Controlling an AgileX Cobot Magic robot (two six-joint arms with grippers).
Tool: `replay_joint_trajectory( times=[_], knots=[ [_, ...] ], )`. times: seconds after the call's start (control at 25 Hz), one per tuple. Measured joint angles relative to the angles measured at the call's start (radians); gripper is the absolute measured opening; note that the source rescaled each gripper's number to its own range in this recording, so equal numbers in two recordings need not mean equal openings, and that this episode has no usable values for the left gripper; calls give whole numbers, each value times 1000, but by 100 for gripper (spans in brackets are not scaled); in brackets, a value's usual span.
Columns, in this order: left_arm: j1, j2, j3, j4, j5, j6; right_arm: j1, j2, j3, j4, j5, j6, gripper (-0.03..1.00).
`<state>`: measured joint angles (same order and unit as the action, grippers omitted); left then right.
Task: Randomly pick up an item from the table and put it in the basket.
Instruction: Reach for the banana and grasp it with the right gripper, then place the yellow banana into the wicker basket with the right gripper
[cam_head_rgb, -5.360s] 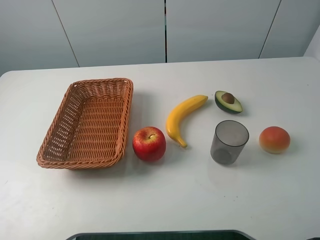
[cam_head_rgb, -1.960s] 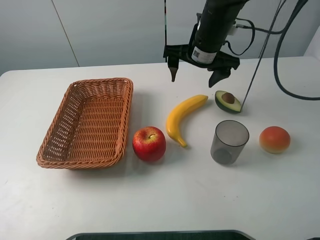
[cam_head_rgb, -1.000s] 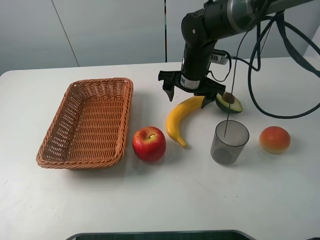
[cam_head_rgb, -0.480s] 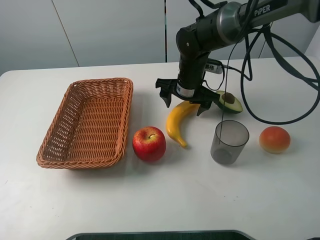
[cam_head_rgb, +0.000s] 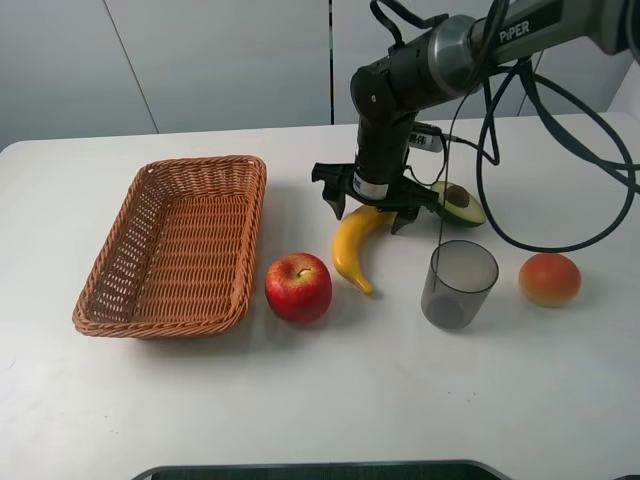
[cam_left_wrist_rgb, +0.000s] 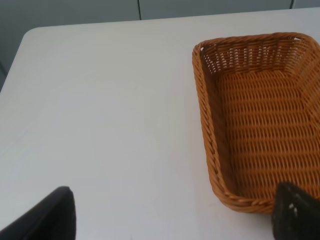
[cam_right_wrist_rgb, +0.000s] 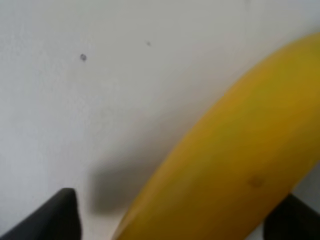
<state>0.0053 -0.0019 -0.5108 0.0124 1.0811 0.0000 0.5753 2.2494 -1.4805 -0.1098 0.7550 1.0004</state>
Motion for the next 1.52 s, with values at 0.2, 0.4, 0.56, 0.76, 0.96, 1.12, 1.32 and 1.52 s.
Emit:
replay_joint_trajectory(
  times=[0.2, 0.4, 0.56, 0.76, 0.96, 1.12, 1.32, 1.52],
  knots=[
    [0, 0, 0, 0, 0, 0, 1, 3, 0, -2, 2, 0, 2],
    [0, 0, 0, 0, 0, 0, 1, 3, 0, -6, 2, 0, 2],
    [0, 0, 0, 0, 0, 0, 1, 3, 0, -8, 2, 0, 2],
    [0, 0, 0, 0, 0, 0, 1, 3, 0, -8, 2, -9, 2],
    [0, 0, 0, 0, 0, 0, 1, -3, 0, -12, 2, -65, 2],
    [0, 0, 0, 0, 0, 0, 1, -56, 0, -54, 4, -105, 2],
    [0, 0, 0, 0, 0, 0, 1, -139, 0, -61, 14, -174, 2],
    [0, 0, 0, 0, 0, 0, 17, -210, -13, -61, 49, -280, 2]
  ],
)
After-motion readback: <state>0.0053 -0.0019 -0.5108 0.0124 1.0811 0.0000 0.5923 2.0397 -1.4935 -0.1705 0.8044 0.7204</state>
